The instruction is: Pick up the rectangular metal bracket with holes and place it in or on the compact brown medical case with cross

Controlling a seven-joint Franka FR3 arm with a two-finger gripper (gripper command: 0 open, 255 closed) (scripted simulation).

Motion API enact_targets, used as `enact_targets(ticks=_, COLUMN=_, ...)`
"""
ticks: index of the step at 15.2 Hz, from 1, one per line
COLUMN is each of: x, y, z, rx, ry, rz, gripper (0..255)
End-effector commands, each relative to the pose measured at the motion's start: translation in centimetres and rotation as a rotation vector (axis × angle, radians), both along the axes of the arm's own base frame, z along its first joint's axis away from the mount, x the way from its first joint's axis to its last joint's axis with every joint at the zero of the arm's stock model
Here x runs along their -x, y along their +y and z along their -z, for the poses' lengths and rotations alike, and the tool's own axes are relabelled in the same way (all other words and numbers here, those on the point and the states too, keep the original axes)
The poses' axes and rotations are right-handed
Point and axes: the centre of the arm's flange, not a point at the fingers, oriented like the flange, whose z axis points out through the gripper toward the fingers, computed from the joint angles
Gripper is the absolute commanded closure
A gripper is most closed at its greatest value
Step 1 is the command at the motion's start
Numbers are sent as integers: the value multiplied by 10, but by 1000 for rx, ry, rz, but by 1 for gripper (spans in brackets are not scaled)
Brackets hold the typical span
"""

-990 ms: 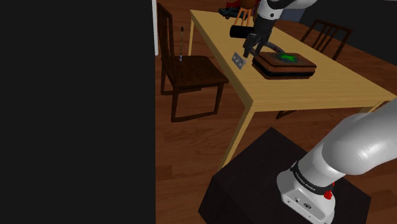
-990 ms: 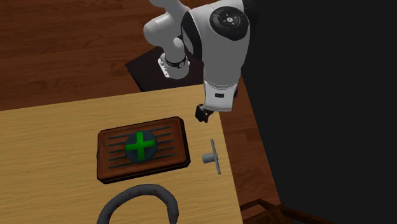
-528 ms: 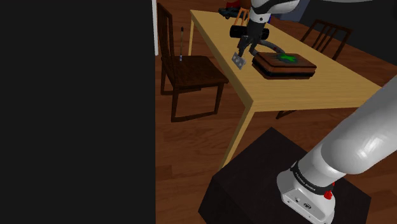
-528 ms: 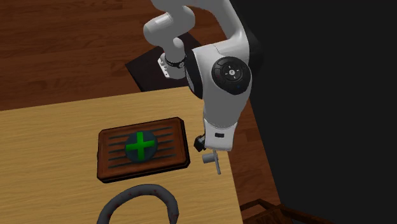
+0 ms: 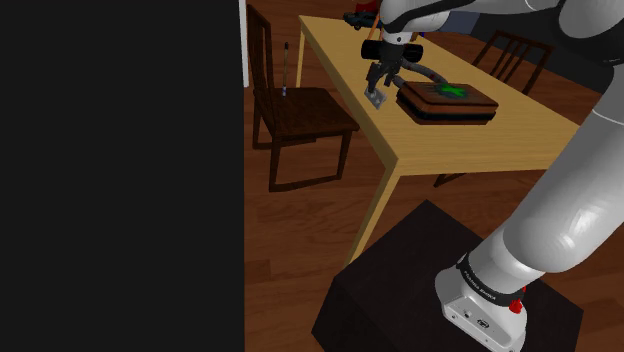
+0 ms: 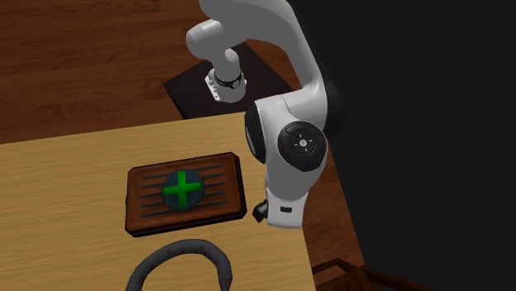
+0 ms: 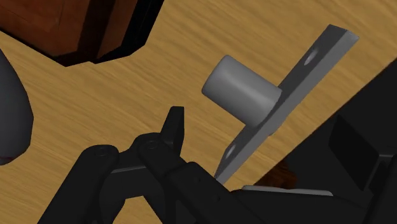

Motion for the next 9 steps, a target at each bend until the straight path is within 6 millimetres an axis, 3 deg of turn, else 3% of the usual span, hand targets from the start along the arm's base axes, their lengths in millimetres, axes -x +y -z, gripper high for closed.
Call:
enact_targets(ticks=1, x=-1, y=-1, z=10, rx=0, ry=0, rz=0, gripper=0)
enact_targets(ticks=3, x=-2, y=-2, z=24, rx=0, ry=0, rz=0, gripper=0)
enact_targets(ticks=9, x=-2, y=-2, z=24, rx=0, ry=0, rz=0, gripper=0)
